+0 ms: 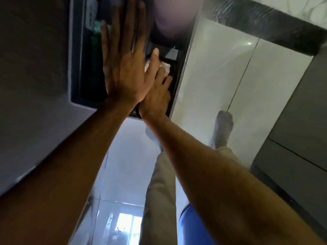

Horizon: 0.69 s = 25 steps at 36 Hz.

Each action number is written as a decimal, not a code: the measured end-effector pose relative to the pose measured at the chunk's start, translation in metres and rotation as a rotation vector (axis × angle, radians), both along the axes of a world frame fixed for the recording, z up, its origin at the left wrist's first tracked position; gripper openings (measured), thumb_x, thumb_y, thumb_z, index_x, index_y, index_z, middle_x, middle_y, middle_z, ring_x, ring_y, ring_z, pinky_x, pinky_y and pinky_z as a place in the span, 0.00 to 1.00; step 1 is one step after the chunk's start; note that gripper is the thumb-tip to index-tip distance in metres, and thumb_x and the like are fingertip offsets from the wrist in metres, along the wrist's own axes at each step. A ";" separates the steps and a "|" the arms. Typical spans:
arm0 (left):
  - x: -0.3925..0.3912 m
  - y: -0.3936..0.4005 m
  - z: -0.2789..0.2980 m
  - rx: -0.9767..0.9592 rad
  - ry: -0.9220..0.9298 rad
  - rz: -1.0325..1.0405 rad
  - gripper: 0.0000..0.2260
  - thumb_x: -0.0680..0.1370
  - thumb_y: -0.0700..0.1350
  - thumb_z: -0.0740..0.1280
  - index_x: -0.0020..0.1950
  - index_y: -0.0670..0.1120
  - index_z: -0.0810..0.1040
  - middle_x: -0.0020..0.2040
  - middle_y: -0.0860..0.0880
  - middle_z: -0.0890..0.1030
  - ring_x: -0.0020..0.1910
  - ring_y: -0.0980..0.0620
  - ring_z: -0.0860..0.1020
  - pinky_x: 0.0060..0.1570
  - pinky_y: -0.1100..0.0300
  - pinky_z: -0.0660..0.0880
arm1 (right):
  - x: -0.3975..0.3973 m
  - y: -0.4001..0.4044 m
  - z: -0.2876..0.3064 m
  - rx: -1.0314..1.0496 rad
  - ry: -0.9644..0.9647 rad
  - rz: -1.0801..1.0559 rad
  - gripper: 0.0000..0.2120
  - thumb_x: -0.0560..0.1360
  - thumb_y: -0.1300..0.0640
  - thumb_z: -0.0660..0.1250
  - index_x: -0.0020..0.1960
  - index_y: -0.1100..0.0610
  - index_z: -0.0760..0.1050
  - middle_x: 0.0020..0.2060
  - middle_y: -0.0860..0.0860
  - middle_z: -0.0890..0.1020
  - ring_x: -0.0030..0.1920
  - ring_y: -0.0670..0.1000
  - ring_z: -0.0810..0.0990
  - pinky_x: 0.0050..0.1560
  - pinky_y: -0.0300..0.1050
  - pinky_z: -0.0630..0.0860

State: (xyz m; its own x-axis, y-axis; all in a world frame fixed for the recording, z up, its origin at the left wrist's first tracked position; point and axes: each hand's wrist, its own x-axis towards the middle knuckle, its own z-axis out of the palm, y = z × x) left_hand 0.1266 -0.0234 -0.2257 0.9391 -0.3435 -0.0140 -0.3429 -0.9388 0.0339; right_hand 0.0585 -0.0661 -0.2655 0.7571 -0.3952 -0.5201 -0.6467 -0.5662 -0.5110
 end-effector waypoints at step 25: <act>-0.129 -0.170 0.076 -0.154 0.485 -0.341 0.27 0.88 0.53 0.55 0.86 0.45 0.62 0.82 0.38 0.70 0.76 0.33 0.77 0.81 0.38 0.67 | -0.042 -0.365 0.113 0.559 0.126 -0.506 0.19 0.91 0.58 0.57 0.80 0.53 0.72 0.74 0.66 0.78 0.66 0.67 0.81 0.52 0.46 0.87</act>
State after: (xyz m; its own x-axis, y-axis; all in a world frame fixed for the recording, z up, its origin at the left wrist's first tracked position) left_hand -0.0028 -0.1935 -0.1495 0.6751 -0.6554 -0.3386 -0.5343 -0.7509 0.3881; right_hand 0.0167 -0.4310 -0.1525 0.4755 -0.3305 -0.8153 -0.8307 0.1363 -0.5398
